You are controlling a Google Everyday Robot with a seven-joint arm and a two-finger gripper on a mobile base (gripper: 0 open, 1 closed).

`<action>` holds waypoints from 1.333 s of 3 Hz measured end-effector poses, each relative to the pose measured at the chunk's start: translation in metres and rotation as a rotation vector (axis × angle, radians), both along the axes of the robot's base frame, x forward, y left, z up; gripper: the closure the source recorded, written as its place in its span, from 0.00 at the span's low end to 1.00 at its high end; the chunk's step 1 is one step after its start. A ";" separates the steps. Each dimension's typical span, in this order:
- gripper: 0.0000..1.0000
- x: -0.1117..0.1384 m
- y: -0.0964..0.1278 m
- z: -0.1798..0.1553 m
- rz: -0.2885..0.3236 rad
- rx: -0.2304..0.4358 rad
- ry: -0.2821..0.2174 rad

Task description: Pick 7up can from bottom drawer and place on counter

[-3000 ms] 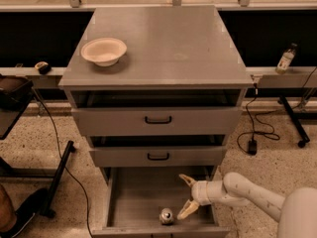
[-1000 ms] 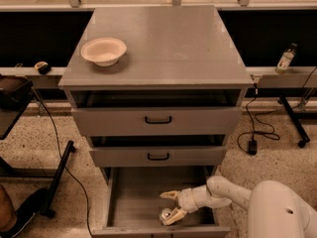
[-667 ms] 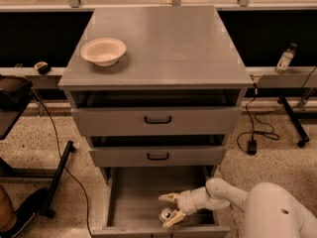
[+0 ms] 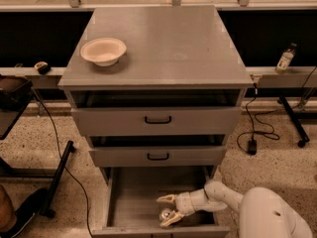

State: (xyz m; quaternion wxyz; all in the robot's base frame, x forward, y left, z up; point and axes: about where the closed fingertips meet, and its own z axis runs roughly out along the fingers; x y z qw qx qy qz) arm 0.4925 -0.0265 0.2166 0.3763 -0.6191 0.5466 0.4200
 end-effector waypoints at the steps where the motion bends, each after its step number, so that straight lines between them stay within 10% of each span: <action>1: 0.51 0.004 -0.004 -0.007 -0.022 0.003 -0.012; 4: 0.97 0.007 -0.007 -0.010 -0.034 -0.028 0.003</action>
Offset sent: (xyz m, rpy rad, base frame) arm 0.0118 -0.0149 -0.0286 -0.0527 0.0085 -0.0548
